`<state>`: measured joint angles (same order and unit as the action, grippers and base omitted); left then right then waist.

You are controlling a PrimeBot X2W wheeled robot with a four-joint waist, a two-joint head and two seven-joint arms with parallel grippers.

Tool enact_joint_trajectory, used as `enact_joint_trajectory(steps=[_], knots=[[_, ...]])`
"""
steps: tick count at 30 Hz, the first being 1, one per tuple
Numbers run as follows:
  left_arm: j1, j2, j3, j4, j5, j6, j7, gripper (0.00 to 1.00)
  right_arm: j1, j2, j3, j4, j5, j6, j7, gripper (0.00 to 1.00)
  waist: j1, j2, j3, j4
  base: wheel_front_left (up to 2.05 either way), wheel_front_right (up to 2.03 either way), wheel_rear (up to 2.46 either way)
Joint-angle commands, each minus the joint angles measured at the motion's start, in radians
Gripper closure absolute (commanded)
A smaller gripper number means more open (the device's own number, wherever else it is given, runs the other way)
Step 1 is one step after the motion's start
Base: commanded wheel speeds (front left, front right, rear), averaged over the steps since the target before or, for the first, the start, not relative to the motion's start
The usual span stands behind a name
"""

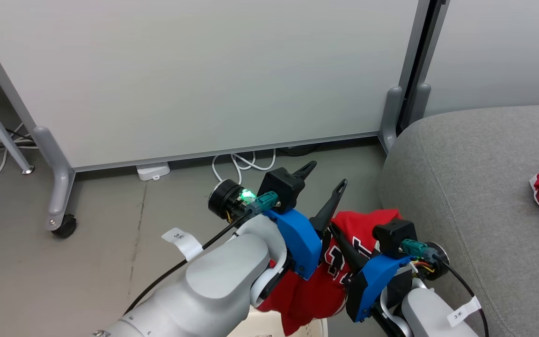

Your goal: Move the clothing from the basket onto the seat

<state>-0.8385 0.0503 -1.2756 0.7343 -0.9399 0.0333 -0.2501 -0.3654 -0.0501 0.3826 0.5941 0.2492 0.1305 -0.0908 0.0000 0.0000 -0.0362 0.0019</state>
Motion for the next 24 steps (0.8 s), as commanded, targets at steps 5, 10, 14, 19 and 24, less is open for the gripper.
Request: enact_joint_trajectory(steps=[5, 10, 14, 19, 24], knots=[[0.053, 0.022, 0.079, -0.03, 0.047, 0.005, -0.016, 0.0, -0.003, 0.0, -0.023, -0.008, -0.01, 0.001, -0.009, 1.0, 0.0, 0.0, 0.003, 0.007, 0.0, 0.0, 0.0], [0.161, 0.067, 0.208, -0.145, 0.153, 0.02, -0.016, 0.0, 0.009, 0.0, -0.044, -0.019, -0.022, 0.001, -0.01, 1.0, 0.0, 0.0, 0.007, 0.013, 0.0, 0.0, 0.0], [0.269, 0.1, 0.302, -0.23, 0.251, 0.026, -0.016, 0.0, 0.016, 0.0, -0.053, -0.026, -0.029, 0.001, -0.01, 1.0, 0.0, 0.0, 0.01, 0.014, 0.0, 0.0, 0.0], [0.395, 0.132, 0.409, -0.309, 0.356, 0.013, -0.016, 0.0, 0.022, 0.0, -0.059, -0.038, -0.036, 0.001, -0.005, 1.0, 0.0, 0.0, 0.013, 0.013, 0.0, 0.0, 0.0], [0.507, 0.15, 0.496, -0.345, 0.443, 0.001, -0.016, 0.0, 0.029, 0.0, -0.066, -0.051, -0.042, 0.001, 0.0, 1.0, 0.0, 0.0, 0.016, 0.01, 0.0, 0.0, 0.0]])
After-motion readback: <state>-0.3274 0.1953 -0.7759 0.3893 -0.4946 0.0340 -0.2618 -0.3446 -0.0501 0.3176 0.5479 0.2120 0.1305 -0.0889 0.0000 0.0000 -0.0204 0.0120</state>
